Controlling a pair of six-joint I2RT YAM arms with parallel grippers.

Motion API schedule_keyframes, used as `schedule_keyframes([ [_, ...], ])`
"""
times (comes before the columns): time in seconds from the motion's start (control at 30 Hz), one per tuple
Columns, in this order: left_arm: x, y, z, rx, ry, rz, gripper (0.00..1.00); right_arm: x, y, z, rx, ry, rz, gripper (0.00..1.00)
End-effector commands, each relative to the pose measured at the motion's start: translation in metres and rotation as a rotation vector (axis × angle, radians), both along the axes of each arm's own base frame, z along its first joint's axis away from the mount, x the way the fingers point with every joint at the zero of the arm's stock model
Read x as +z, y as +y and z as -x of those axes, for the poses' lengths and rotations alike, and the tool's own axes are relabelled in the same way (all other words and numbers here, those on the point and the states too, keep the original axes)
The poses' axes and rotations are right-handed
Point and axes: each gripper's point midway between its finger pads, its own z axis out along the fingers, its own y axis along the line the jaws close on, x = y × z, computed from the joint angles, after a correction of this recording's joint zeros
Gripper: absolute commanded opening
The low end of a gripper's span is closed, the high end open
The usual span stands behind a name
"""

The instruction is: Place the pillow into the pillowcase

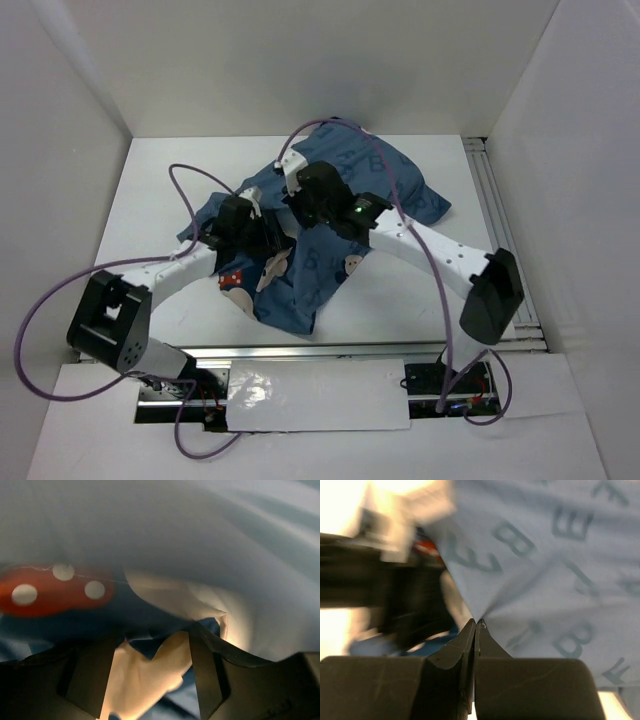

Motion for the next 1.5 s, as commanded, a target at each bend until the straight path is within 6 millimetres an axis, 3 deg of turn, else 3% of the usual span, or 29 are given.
schedule_keyframes([
  [0.0, 0.021, -0.012, -0.039, 0.062, -0.093, 0.050, 0.71, 0.075, 0.015, 0.038, 0.148, -0.001, -0.208, 0.00],
  [0.1, 0.018, 0.005, -0.065, 0.221, -0.110, -0.001, 0.71, 0.078, 0.016, 0.055, 0.198, 0.043, -0.251, 0.00],
  [0.17, 0.023, 0.005, -0.082, 0.271, -0.115, 0.003, 0.71, 0.080, 0.020, 0.065, 0.242, 0.063, -0.278, 0.00],
  [0.3, 0.045, 0.007, -0.083, 0.289, -0.138, 0.015, 0.72, 0.068, 0.027, 0.067, 0.262, 0.105, -0.274, 0.00],
  [0.37, 0.051, 0.014, -0.067, 0.284, -0.129, 0.000, 0.76, 0.047, 0.031, 0.058, 0.234, 0.127, -0.237, 0.00],
  [0.4, 0.073, 0.019, -0.056, 0.279, -0.169, 0.014, 0.79, 0.046, 0.032, 0.054, 0.225, 0.125, -0.231, 0.00],
  [0.43, 0.081, 0.023, -0.047, 0.270, -0.174, 0.003, 0.83, 0.039, 0.033, 0.051, 0.213, 0.132, -0.218, 0.00],
  [0.47, 0.067, 0.035, -0.025, 0.240, -0.110, -0.077, 0.88, 0.029, 0.036, 0.045, 0.197, 0.139, -0.199, 0.00],
  [0.5, 0.067, 0.039, -0.010, 0.219, -0.082, -0.101, 0.95, 0.029, 0.040, 0.041, 0.198, 0.132, -0.205, 0.00],
  [0.53, 0.073, 0.047, 0.007, 0.217, -0.063, -0.111, 0.95, 0.021, 0.041, 0.038, 0.187, 0.140, -0.191, 0.00],
  [0.57, 0.055, 0.062, 0.033, 0.234, 0.040, -0.181, 0.95, 0.014, 0.045, 0.035, 0.185, 0.151, -0.180, 0.00],
  [0.63, 0.053, 0.087, 0.058, 0.327, 0.072, -0.218, 0.95, 0.009, 0.052, 0.031, 0.196, 0.153, -0.187, 0.00],
  [0.7, 0.036, 0.105, 0.086, 0.400, 0.149, -0.248, 0.96, -0.003, 0.062, 0.033, 0.233, 0.183, -0.191, 0.00],
  [0.8, 0.048, 0.129, 0.100, 0.570, 0.129, -0.213, 0.97, -0.013, 0.077, 0.039, 0.304, 0.224, -0.215, 0.00],
  [0.87, 0.055, 0.135, 0.099, 0.608, 0.097, -0.199, 0.92, -0.014, 0.081, 0.039, 0.314, 0.229, -0.218, 0.00],
  [0.97, 0.062, 0.130, 0.090, 0.594, 0.053, -0.167, 0.88, -0.001, 0.081, 0.039, 0.317, 0.213, -0.232, 0.00],
  [1.17, 0.023, 0.132, 0.081, 0.598, 0.152, -0.252, 0.88, 0.050, 0.078, 0.057, 0.398, 0.162, -0.319, 0.00],
  [1.27, 0.014, 0.128, 0.077, 0.585, 0.208, -0.235, 0.88, 0.057, 0.084, 0.065, 0.455, 0.166, -0.350, 0.00],
  [1.4, 0.016, 0.125, 0.079, 0.565, 0.203, -0.208, 0.88, 0.044, 0.109, 0.066, 0.501, 0.215, -0.337, 0.00],
  [1.43, 0.019, 0.123, 0.081, 0.575, 0.196, -0.177, 0.88, 0.011, 0.123, 0.056, 0.498, 0.271, -0.302, 0.00],
  [1.47, 0.017, 0.125, 0.086, 0.574, 0.213, -0.188, 0.88, 0.019, 0.128, 0.060, 0.511, 0.262, -0.308, 0.00],
])
